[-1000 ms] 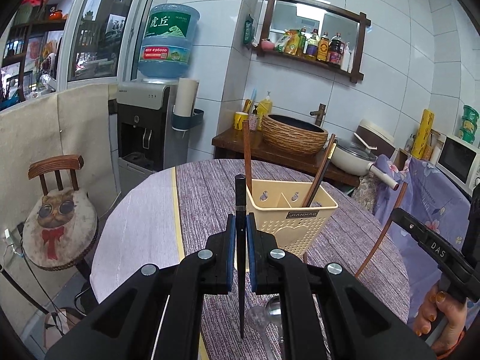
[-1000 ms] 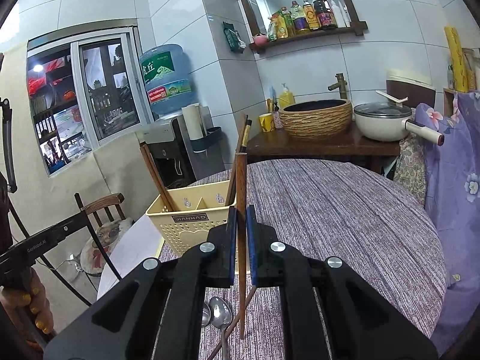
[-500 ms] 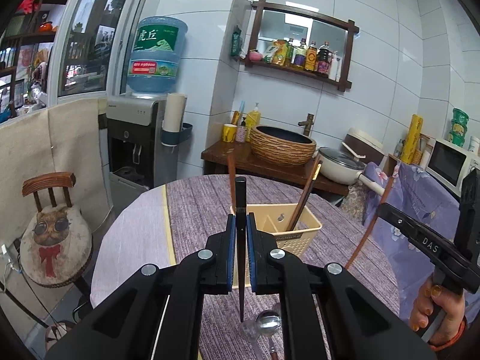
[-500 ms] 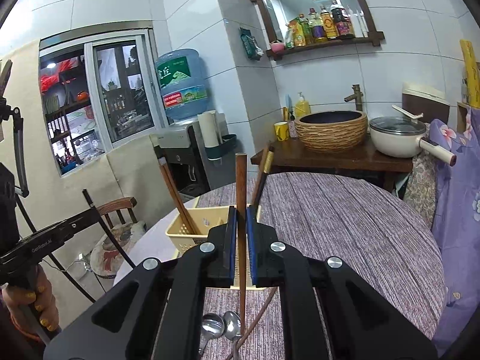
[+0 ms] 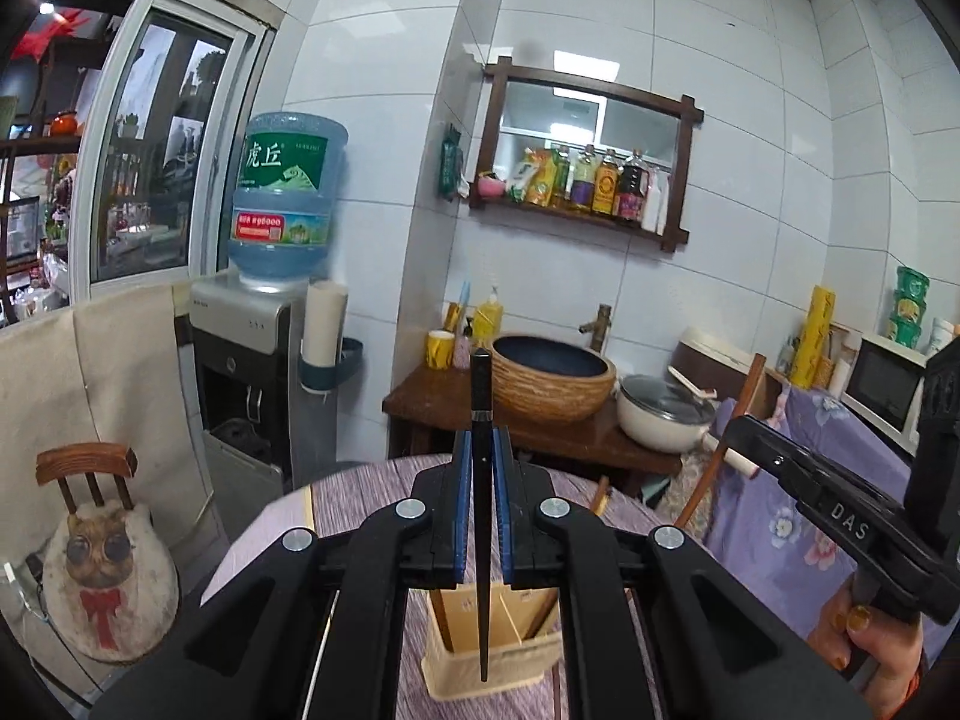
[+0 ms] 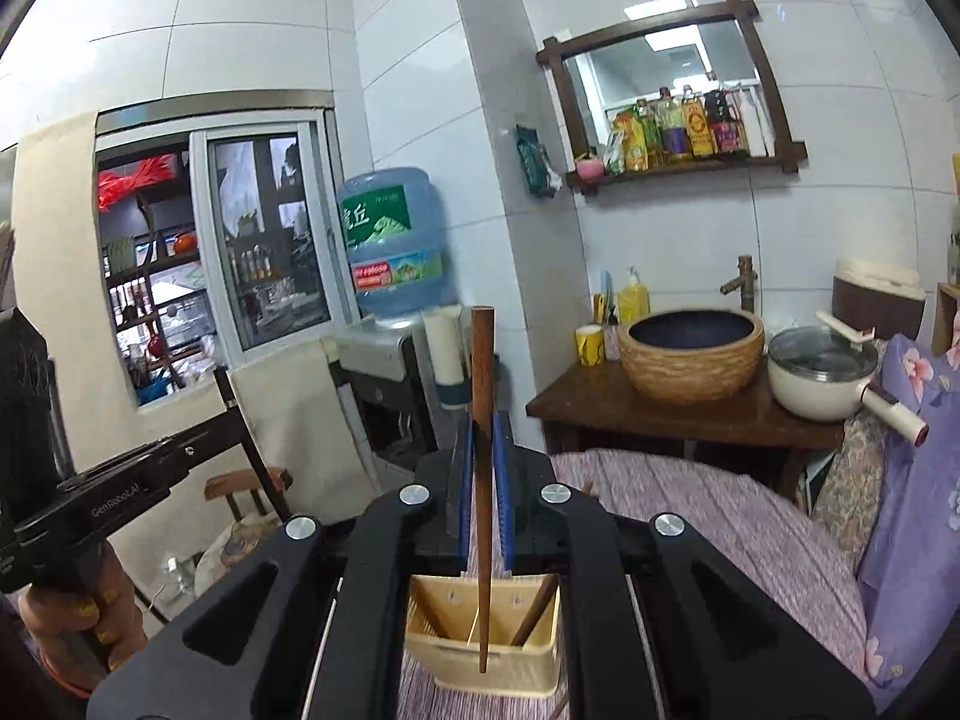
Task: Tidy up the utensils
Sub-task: 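Open the left tool while the right tool opens, releasing both chopsticks into the holder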
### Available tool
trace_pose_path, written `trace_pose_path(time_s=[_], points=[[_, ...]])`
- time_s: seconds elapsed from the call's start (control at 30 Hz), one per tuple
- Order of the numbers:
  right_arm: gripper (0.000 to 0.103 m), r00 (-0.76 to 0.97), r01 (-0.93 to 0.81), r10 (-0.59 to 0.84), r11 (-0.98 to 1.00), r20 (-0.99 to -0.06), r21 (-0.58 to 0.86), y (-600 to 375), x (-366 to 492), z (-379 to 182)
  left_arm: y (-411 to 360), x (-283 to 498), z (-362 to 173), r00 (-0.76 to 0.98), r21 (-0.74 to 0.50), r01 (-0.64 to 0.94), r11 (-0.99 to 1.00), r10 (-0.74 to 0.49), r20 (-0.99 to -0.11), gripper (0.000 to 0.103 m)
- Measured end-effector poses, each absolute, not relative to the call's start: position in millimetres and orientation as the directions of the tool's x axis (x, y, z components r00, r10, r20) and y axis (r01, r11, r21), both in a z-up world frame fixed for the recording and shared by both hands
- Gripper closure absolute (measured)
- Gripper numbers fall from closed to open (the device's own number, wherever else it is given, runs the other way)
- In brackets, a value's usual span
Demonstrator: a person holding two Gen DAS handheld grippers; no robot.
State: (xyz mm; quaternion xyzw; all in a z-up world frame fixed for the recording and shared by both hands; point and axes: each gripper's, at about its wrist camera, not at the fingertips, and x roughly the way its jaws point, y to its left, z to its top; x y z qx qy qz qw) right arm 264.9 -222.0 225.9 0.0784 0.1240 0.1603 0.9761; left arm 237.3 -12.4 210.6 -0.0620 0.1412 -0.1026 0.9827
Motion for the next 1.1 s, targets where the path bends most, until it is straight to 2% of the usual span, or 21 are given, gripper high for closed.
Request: trace_pose_path(time_s=[0.17,0.6,0.9,1.1], points=[[0.095,0.933,-0.258,0.292,0.951,-0.211,0.173,-216.5,284.8,221.2,-17.3,260.7,204.4,0.945,-0.161,0.149,0.976,-0.189,-0.269,0.095],[0.095,0.894,-0.198,0.261,0.959,-0.364,0.202,-208.8,320.3,129.7,-27.7,285.5,111.3,0.891,-0.155,0.101,0.983,-0.159,-0.425,0.095],[0.095,0.887,-0.171,0.247,0.961,-0.391,0.218,-216.3,326.7,108.5,-24.9,293.4,87.4,0.867,-0.154,0.080,0.985,-0.145,-0.476,0.095],[0.095,0.896,-0.165,0.246,0.958,-0.371,0.235,-221.0,324.8,105.4,-24.1,290.5,86.3,0.873,-0.151,0.091,0.984,-0.152,-0.463,0.095]])
